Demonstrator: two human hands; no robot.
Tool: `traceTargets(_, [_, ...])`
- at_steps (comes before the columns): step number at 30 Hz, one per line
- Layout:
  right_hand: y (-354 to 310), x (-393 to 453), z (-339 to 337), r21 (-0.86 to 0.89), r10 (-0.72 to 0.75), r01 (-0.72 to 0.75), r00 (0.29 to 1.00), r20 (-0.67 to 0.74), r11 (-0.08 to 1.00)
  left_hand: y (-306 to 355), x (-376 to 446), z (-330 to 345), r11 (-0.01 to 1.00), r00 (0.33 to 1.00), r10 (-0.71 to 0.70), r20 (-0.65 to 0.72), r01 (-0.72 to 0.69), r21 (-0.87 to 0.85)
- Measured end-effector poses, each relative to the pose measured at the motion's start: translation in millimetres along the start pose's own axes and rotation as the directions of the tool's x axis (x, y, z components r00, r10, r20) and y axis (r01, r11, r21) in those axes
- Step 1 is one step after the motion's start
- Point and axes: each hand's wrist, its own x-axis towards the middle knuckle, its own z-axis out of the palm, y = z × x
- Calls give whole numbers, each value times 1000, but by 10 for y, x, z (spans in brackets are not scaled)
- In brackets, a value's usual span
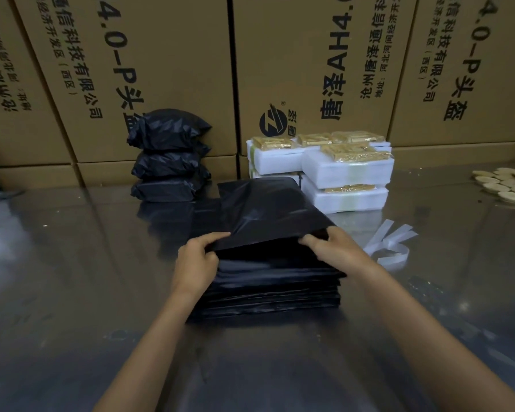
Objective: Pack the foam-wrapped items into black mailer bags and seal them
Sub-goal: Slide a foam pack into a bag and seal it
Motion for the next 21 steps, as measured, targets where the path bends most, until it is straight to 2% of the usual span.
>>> traceTargets(4, [98,-282,-76,-132,-105,106,994,17,985,-6,-129,-61,995,997,51,-58,-56,-78])
traceTargets(6, [83,-416,-149,-165,-119,121,993,18,979,-21,-242,-152,997,999,50,3,-50,-62])
traceTargets(8, [20,-539,-298,-115,-98,102,994,46,988,-43,-360,-319,1000,978,31,207,-30,-11])
traceTargets(9, [-21,-595,-387,-44,-76,79,996,53,996,-40,-398,-423,999,939,20,343,-31,29])
traceTargets(11, [-96,-627,-555,101,-88,92,995,-51,991,58,-395,-648,989,866,-10,499,-65,133])
traceTargets(13, [-188,-504,-649,150,-165,206,955,-248,967,195,-233,-725,991,887,29,462,-85,101])
traceTargets(15, [-295,-222,-628,139,-213,272,918,-334,952,383,56,-584,997,953,72,294,-71,-14])
traceTargets(17, [-375,126,-484,80,-217,246,938,-269,966,543,400,-282,998,980,35,197,-22,-67])
traceTargets(19, [-370,419,-286,27,-201,208,966,-164,978,556,640,52,996,956,44,290,-18,-93])
traceTargets(21, [-218,575,-69,24,-191,193,979,-73,981,501,748,378,999,924,-11,382,26,-34])
